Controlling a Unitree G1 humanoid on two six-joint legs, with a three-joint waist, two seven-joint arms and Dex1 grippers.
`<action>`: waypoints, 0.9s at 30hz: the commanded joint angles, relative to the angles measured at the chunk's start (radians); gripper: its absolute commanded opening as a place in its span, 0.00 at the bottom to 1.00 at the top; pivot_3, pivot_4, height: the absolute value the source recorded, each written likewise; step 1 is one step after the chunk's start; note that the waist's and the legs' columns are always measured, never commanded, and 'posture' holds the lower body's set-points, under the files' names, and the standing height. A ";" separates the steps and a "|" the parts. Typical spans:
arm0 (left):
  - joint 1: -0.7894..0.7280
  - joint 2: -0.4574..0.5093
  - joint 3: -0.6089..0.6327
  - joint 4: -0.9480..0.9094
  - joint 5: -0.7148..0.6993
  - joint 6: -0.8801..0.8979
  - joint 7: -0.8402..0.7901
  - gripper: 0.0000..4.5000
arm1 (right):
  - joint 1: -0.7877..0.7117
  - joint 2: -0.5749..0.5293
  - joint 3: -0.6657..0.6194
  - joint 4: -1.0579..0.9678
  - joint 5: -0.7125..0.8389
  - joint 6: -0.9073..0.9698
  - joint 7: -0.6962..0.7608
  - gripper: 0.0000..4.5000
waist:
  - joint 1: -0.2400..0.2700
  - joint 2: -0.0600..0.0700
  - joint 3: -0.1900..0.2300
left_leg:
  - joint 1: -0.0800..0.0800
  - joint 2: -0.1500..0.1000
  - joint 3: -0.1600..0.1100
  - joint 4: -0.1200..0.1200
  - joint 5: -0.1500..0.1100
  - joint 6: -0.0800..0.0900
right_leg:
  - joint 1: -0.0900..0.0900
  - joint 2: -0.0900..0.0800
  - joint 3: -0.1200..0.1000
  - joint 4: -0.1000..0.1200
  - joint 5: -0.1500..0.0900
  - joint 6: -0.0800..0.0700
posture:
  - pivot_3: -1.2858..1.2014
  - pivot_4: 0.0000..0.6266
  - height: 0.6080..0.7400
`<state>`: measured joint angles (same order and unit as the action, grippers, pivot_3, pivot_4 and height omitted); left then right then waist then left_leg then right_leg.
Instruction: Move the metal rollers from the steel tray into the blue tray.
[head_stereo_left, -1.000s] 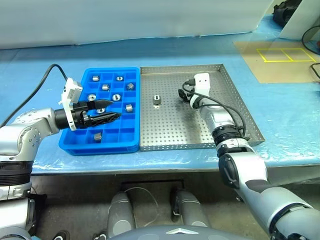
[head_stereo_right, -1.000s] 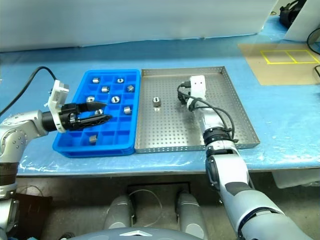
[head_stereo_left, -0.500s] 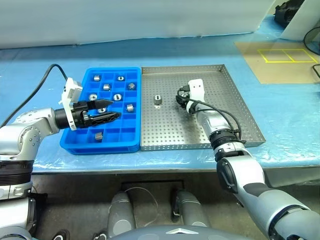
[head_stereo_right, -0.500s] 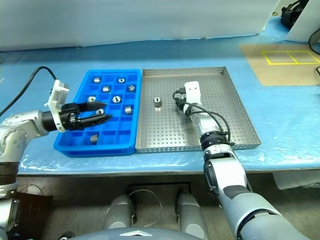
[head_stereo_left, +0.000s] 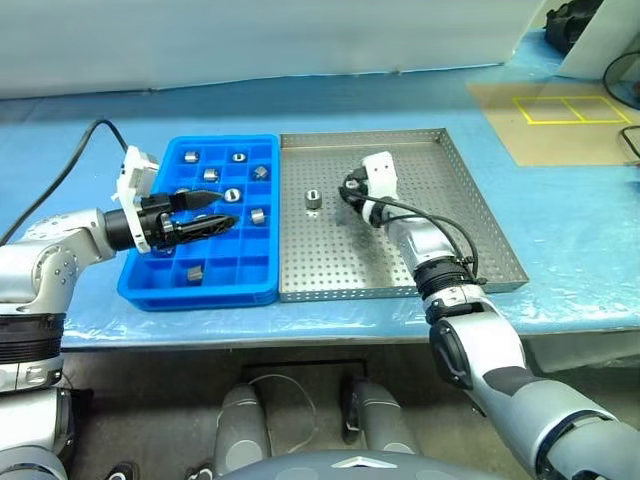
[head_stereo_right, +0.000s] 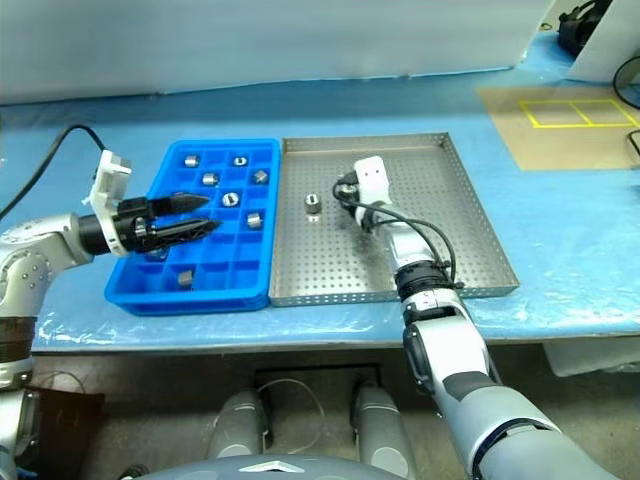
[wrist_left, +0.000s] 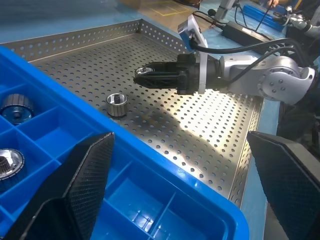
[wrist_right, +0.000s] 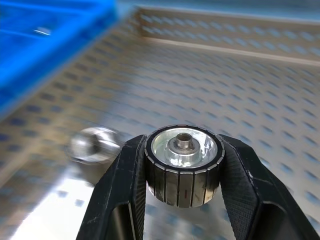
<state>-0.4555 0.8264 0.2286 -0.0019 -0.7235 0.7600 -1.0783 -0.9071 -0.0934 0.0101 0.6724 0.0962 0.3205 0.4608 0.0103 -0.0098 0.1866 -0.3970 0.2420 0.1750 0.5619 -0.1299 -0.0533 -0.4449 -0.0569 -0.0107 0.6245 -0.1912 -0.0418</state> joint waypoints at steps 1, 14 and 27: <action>0.023 0.066 0.096 0.005 -0.011 -0.007 -0.014 1.00 | -0.010 0.023 0.076 -0.194 0.082 0.058 0.206 0.37 | 0.002 0.000 0.000 | 0.000 0.000 0.000 -0.001 0.000 0.000 | 0.000 0.000 0.000 0.000 0.000 0.000 | 0.45 0.24 1.00; 0.185 0.181 0.278 0.017 -0.003 -0.033 -0.025 1.00 | -0.134 0.194 0.226 0.032 0.024 -0.104 0.367 0.37 | 0.037 0.000 0.000 | 0.002 0.000 -0.002 -0.001 -0.001 0.002 | 0.003 -0.001 -0.002 -0.001 -0.001 -0.001 | 0.51 0.24 1.00; 0.226 0.134 0.271 -0.073 -0.044 -0.003 0.026 1.00 | -0.153 0.272 0.237 0.206 -0.046 -0.152 0.299 0.37 | 0.043 0.000 0.000 | 0.002 0.000 -0.003 -0.002 -0.001 0.001 | 0.003 -0.001 -0.003 -0.001 0.000 -0.001 | 0.51 0.24 1.00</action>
<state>-0.2179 0.9567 0.4831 -0.0513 -0.7494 0.7544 -1.0574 -1.0580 0.1337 0.2533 0.9039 0.0419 0.1919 0.7576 0.0529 -0.0102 0.1866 -0.3950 0.2421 0.1722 0.5598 -0.1309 -0.0524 -0.4421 -0.0579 -0.0136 0.6238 -0.1915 -0.0430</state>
